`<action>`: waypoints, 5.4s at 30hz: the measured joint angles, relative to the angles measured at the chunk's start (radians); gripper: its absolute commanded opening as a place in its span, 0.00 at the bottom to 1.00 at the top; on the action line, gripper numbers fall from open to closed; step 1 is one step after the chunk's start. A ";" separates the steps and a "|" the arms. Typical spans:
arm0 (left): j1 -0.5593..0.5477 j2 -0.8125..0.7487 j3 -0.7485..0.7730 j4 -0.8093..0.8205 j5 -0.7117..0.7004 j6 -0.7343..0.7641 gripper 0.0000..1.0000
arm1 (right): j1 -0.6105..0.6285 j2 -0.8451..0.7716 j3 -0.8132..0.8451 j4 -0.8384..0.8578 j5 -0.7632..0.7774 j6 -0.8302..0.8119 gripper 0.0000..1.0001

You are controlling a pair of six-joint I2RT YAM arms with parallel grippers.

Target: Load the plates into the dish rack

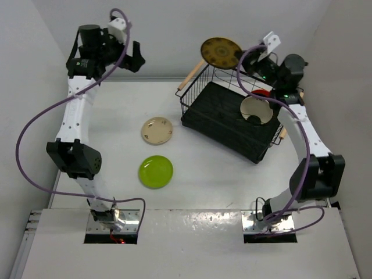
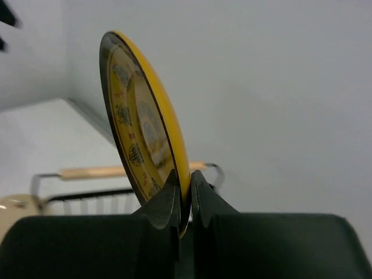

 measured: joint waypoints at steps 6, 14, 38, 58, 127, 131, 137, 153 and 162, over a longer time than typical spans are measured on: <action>0.121 0.018 -0.127 0.055 -0.218 -0.102 1.00 | -0.144 -0.124 -0.013 -0.263 0.072 -0.337 0.00; 0.111 0.063 -0.255 0.036 -0.280 -0.117 1.00 | -0.185 -0.067 -0.135 -0.590 0.217 -0.637 0.00; 0.116 0.146 -0.234 0.020 -0.235 -0.119 1.00 | -0.187 -0.026 -0.306 -0.621 0.454 -0.778 0.00; 0.098 0.159 -0.461 -0.009 -0.171 -0.082 0.94 | -0.157 -0.142 -0.287 -0.578 0.462 -0.512 0.89; 0.291 -0.187 -0.942 0.013 -0.047 -0.068 0.85 | 0.728 0.342 -0.417 -0.226 0.296 0.596 0.71; 0.298 -0.210 -0.958 0.010 -0.042 -0.067 0.85 | 0.752 0.359 -0.443 -0.170 0.261 0.633 0.46; 0.309 -0.235 -0.961 0.013 -0.032 -0.066 0.85 | 0.754 0.390 -0.503 -0.062 0.268 0.709 0.04; 0.309 -0.241 -0.970 0.014 -0.026 -0.063 0.85 | 0.651 0.035 -0.377 -0.282 0.277 0.350 0.00; 0.232 -0.182 -0.853 0.005 -0.046 -0.030 0.85 | 0.294 -0.346 -0.126 -0.278 0.409 -0.078 0.00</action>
